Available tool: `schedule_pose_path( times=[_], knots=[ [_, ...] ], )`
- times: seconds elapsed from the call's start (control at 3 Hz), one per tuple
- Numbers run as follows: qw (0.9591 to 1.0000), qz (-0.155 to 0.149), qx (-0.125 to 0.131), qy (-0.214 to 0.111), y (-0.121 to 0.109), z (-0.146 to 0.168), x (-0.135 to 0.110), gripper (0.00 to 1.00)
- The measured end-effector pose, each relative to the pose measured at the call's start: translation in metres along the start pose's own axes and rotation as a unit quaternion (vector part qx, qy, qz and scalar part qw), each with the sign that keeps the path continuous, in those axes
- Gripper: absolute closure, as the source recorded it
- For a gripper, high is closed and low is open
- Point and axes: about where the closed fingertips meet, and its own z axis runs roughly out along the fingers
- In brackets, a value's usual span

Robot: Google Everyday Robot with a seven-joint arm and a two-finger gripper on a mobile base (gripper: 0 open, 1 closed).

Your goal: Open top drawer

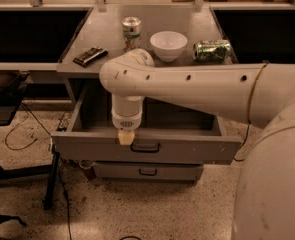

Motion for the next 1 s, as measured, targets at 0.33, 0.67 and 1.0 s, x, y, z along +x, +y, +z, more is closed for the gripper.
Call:
schedule_pose_path(
  times=[0.33,0.67,1.0],
  knots=[
    [0.9998,-0.015,-0.014,0.005,0.013,0.0021,0.0091,1.0],
    [0.9998,-0.015,-0.014,0.005,0.0127,0.0016,0.0081,1.0],
    [0.9994,-0.025,-0.023,0.007,0.0203,0.0018,0.0112,1.0]
  ],
)
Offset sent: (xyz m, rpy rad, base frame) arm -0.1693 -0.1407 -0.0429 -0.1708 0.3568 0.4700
